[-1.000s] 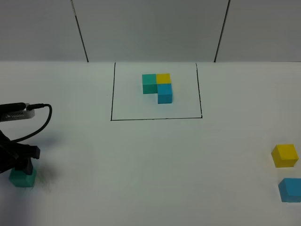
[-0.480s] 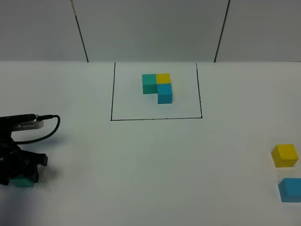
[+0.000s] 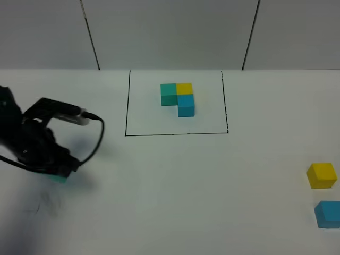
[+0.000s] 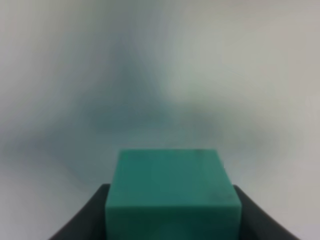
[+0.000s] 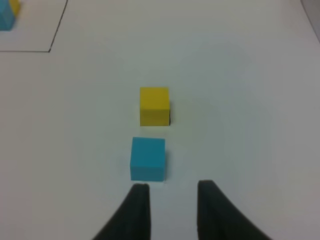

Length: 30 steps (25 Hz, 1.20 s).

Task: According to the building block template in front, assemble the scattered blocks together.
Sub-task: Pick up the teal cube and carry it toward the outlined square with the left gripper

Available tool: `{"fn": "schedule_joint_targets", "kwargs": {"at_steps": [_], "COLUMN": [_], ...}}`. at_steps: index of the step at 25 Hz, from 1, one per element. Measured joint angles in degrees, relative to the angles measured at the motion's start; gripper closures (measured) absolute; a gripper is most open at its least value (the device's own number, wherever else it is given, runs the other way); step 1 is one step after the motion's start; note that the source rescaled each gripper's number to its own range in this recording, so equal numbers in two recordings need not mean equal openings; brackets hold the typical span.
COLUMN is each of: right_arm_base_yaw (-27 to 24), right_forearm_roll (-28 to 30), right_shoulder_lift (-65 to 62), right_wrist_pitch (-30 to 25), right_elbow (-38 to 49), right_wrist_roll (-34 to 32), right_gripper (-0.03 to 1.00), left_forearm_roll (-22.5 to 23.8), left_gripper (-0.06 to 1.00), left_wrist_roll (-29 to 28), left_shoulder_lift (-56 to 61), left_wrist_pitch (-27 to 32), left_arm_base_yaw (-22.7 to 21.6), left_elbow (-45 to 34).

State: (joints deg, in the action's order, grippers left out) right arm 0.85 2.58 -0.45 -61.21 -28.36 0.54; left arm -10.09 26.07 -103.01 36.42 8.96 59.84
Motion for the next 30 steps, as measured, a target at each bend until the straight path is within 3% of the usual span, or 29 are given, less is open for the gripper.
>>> {"fn": "schedule_joint_targets", "kwargs": {"at_steps": [3,7,10,14,17,19,24,30], "right_arm_base_yaw": [0.0,0.0,0.0,0.0,0.0,0.0,0.0,0.0], "right_forearm_roll": [0.0,0.0,0.0,0.0,0.0,0.0,0.0,0.0], "right_shoulder_lift": [0.0,0.0,0.0,0.0,0.0,0.0,0.0,0.0], "right_wrist_pitch": [0.0,0.0,0.0,0.0,0.0,0.0,0.0,0.0], "right_elbow": [0.0,0.0,0.0,0.0,0.0,0.0,0.0,0.0], "right_wrist_roll": [0.0,0.0,0.0,0.0,0.0,0.0,0.0,0.0], "right_gripper": [0.97,0.97,0.97,0.97,0.97,0.97,0.97,0.97], "left_forearm_roll": [-7.77,-12.38,-10.23,-0.85,5.77,7.32,11.25,11.97], "left_gripper": [0.93,0.93,0.93,0.93,0.93,0.93,0.93,0.93], "left_wrist_roll": [16.05,25.11,26.31,25.86,23.39,22.9,23.6,23.76], "left_shoulder_lift": [-0.11,-2.54,-6.72,-13.82,-18.43,-20.78,-23.92,-26.81], "left_wrist_pitch": [2.24,3.57,6.91,15.66,20.16,21.84,22.29,18.86], "left_arm_base_yaw": [7.68,17.28,22.39,27.19,28.72,28.78,28.78,28.78], "left_elbow": [4.48,11.94,18.62,28.04,33.38,35.68,36.48,36.48]}}
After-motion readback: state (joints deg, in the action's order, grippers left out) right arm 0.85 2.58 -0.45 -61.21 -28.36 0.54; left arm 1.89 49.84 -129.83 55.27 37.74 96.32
